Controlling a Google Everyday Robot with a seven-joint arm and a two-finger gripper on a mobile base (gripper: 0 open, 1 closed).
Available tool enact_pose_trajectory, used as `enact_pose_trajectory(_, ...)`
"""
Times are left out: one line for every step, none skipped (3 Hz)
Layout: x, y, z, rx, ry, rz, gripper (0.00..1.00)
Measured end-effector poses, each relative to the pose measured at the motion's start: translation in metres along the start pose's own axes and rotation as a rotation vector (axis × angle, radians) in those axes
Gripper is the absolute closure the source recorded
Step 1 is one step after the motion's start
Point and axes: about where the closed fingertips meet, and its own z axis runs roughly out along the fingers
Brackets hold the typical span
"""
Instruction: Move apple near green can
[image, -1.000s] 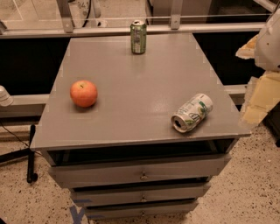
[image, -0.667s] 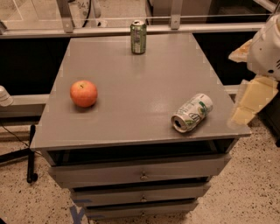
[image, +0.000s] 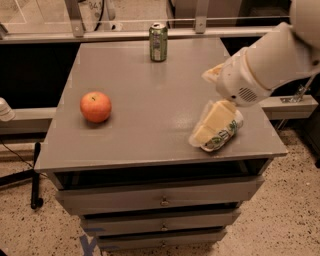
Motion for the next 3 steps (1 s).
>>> enact_pose_trajectory(-0.071, 0.027, 0.050, -0.072, -0.157, -0.040, 0.00)
enact_pose_trajectory(-0.071, 0.027, 0.050, -0.072, -0.157, -0.040, 0.00)
enact_pose_trajectory(-0.085, 0.022, 0.066, -0.061, -0.198, -0.028, 0.00)
